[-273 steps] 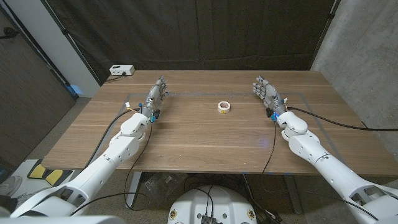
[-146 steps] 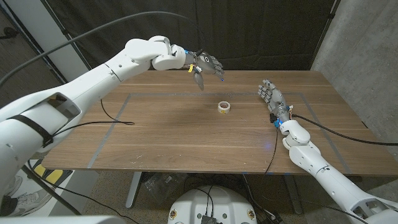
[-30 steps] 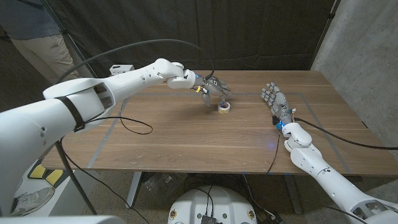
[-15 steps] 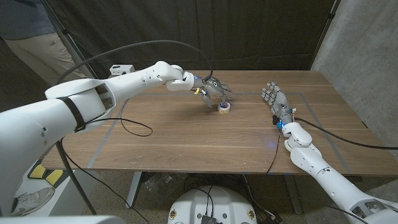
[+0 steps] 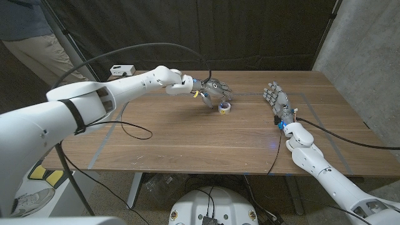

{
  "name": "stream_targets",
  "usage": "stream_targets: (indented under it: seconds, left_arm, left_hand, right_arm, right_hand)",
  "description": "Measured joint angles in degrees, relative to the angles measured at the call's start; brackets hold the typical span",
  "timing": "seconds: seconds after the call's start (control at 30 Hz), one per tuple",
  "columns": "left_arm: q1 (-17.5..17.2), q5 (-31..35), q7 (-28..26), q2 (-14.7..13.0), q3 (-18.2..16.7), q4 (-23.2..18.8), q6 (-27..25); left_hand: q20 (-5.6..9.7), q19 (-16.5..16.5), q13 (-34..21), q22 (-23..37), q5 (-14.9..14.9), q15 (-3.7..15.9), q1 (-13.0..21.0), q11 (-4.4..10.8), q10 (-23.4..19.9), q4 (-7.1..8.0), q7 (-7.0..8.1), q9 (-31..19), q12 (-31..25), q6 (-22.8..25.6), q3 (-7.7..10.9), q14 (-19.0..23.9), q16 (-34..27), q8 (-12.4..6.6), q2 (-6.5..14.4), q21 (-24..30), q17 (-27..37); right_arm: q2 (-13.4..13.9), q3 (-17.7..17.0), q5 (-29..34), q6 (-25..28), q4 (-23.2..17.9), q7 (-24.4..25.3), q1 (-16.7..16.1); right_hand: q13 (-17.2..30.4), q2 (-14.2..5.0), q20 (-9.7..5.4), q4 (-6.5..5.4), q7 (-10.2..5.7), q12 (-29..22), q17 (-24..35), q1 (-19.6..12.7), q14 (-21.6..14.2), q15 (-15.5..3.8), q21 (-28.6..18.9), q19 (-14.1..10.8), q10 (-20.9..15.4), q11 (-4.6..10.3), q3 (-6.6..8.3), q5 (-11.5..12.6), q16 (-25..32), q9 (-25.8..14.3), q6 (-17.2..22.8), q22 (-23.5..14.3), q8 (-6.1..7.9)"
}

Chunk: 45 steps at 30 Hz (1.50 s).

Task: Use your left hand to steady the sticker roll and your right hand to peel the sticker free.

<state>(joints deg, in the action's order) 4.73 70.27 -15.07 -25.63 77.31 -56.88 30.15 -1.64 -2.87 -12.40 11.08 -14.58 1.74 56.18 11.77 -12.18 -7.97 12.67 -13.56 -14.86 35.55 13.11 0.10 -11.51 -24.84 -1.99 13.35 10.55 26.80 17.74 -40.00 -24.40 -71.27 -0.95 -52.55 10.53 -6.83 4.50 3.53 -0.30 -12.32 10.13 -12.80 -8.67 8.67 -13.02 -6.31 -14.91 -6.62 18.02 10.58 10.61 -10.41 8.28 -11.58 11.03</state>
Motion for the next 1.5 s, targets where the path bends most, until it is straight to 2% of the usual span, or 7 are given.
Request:
stream_targets:
  seconds: [0.27,0.73,1.07,1.13,1.2,1.37,1.5]
  left_arm:
    - [-0.05,0.29,-3.37,0.66,1.23,2.0,-1.17]
    - [-0.23,0.12,-6.54,1.25,2.78,3.42,-2.4]
    - [-0.21,0.04,-6.02,1.81,3.89,4.17,-3.06]
    - [-0.19,0.06,-5.63,1.93,4.26,4.13,-3.21]
    - [-0.19,0.11,-5.1,1.93,4.49,4.07,-3.37]
    - [-0.2,0.0,-4.88,1.94,4.64,3.92,-3.84]
    - [-0.52,-0.45,-4.8,1.61,4.54,3.44,-4.24]
  left_hand:
    - [0.2,-0.82,-0.28,0.0,0.85,0.22,0.38,0.29,-1.55,0.15,-0.03,-0.01,-0.23,3.09,-0.15,1.66,-0.38,-1.32,0.38,0.43,0.0]
    - [1.03,-2.45,-0.11,-0.01,2.72,0.39,2.42,0.44,-5.16,0.55,-0.11,1.72,-0.66,15.05,-0.21,3.53,-0.38,-4.13,2.42,0.66,0.27]
    - [1.56,-2.53,-0.11,-0.01,3.33,0.38,3.38,0.6,-5.33,0.38,-0.2,2.48,-0.18,18.58,-0.05,3.39,0.12,-4.38,2.31,0.86,0.15]
    - [1.56,-2.53,-0.11,-0.01,3.37,0.44,3.38,0.58,-5.31,0.24,-0.01,2.74,0.25,17.44,-0.22,2.99,0.12,-3.41,2.31,0.86,0.25]
    - [1.56,-2.53,-0.11,-0.01,3.37,0.5,3.37,0.41,-5.07,0.44,-0.21,2.91,0.27,17.19,-0.44,2.93,0.12,-3.06,2.31,0.85,0.27]
    - [1.56,-2.53,-0.11,-0.01,3.62,0.18,4.43,0.56,-7.23,1.15,-2.76,3.56,0.27,25.73,0.22,3.25,0.12,-3.9,3.41,0.85,0.54]
    - [1.33,-2.76,0.11,-0.01,3.78,0.18,4.25,0.53,-7.48,1.43,-2.8,3.55,0.27,25.94,0.51,3.26,0.11,-3.9,4.44,0.85,0.54]
  right_arm:
    - [-0.09,0.07,0.0,0.15,0.27,-0.07,0.24]
    - [-0.12,0.13,0.04,0.16,0.48,-0.21,0.28]
    - [0.41,-0.27,0.09,0.05,-0.66,0.26,-0.65]
    - [0.49,-0.37,0.09,-0.02,-0.85,0.56,-0.83]
    - [0.62,-0.53,0.09,-0.08,-1.17,0.77,-1.1]
    - [0.83,-0.78,0.1,-0.19,-1.7,1.11,-1.55]
    - [0.94,-0.89,0.12,-0.31,-2.04,1.25,-1.79]
  right_hand:
    - [0.0,0.01,0.0,0.0,0.0,0.0,0.0,0.01,0.0,0.0,0.0,0.0,0.0,0.0,0.0,-0.23,0.0,0.0,0.0,0.0,0.0]
    - [0.0,-0.06,0.2,0.01,0.0,0.0,0.0,0.53,0.0,0.0,0.0,-0.2,0.0,0.0,0.0,-0.22,0.0,0.0,0.0,0.0,0.0]
    - [0.0,-0.06,0.56,0.01,0.0,0.0,0.0,0.52,-0.48,-0.47,0.0,-0.57,0.0,0.0,0.0,-0.22,0.0,0.0,0.0,0.0,0.0]
    - [0.0,-0.06,0.62,0.01,0.0,0.0,0.0,0.52,-0.68,-0.27,0.0,-0.62,0.0,0.0,0.0,-0.22,0.0,0.0,0.0,0.0,0.0]
    - [0.0,-0.06,0.62,0.01,0.0,0.0,0.01,0.52,-0.79,-0.17,0.0,-0.62,0.0,0.0,0.0,-0.22,0.0,0.0,0.0,0.0,0.0]
    - [0.0,-0.06,0.62,0.01,0.0,0.0,0.01,0.52,-1.08,-0.45,-0.34,-0.62,-0.23,-0.23,0.0,-0.22,0.0,0.0,0.0,0.0,0.0]
    - [0.0,-0.06,0.61,0.01,0.0,0.0,0.01,0.52,-1.08,-0.45,-0.34,-0.62,-0.23,-0.23,0.0,-0.22,0.0,0.0,0.0,0.0,0.0]
